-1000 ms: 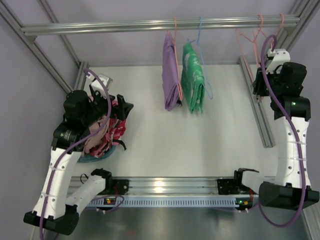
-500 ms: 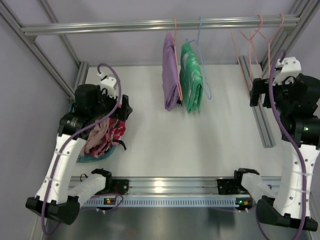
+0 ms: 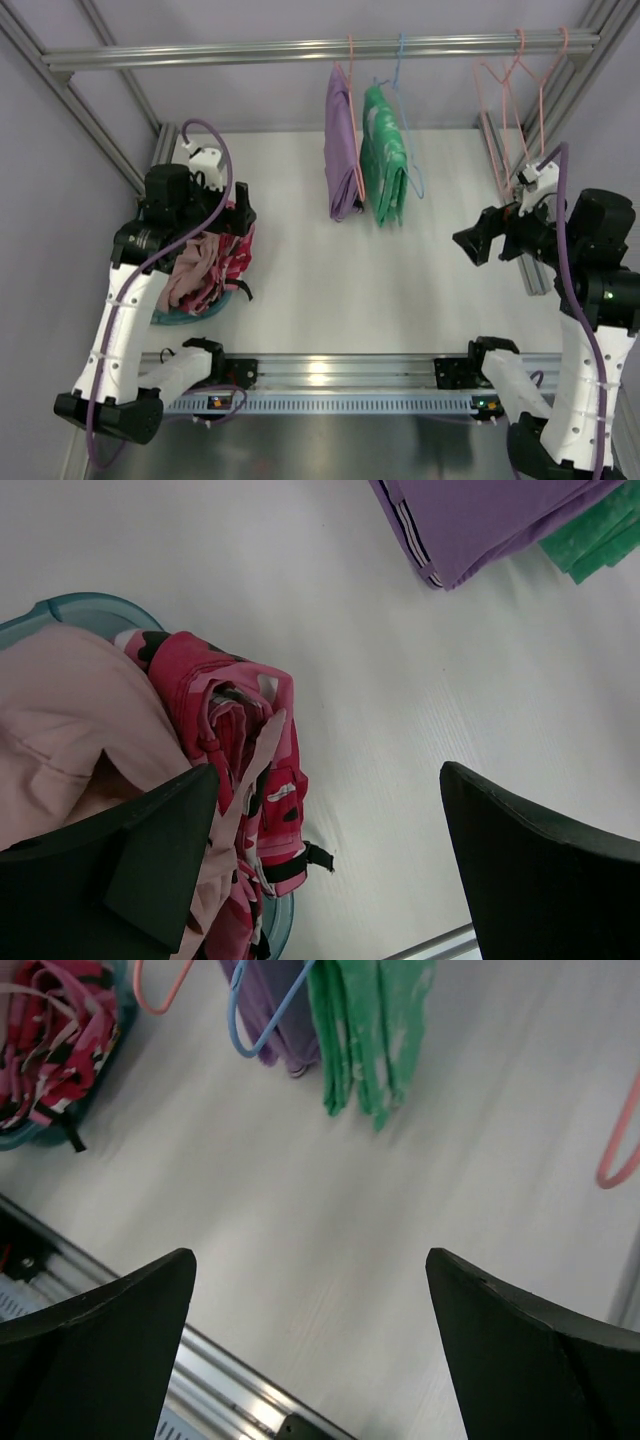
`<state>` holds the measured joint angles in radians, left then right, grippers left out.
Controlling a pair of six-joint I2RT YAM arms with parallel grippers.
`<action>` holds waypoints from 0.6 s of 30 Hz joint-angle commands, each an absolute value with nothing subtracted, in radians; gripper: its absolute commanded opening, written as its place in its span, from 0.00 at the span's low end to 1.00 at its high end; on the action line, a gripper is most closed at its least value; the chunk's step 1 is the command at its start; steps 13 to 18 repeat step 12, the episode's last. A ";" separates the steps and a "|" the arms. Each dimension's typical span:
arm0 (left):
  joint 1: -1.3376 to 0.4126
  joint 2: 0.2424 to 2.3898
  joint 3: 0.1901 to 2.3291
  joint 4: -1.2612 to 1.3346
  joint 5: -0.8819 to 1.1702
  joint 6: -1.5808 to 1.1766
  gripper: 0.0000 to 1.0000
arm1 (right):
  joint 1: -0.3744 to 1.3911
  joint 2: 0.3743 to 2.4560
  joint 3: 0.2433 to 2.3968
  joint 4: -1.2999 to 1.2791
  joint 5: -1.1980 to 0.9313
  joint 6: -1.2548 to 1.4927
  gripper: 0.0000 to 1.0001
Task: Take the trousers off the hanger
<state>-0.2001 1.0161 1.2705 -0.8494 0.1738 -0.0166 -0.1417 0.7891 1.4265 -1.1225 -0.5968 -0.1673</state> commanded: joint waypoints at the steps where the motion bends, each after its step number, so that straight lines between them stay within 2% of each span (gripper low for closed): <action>1: -0.173 0.968 1.327 -0.885 0.143 -0.035 0.98 | -0.149 0.836 1.361 -1.063 -0.801 -0.107 0.99; 10: -0.084 0.887 1.296 -0.896 0.183 -0.055 0.98 | -0.011 0.887 1.401 -0.985 -0.700 -0.084 0.99; 18: -0.075 0.884 1.302 -0.896 0.190 -0.057 0.98 | -0.008 0.879 1.393 -0.976 -0.693 -0.081 0.99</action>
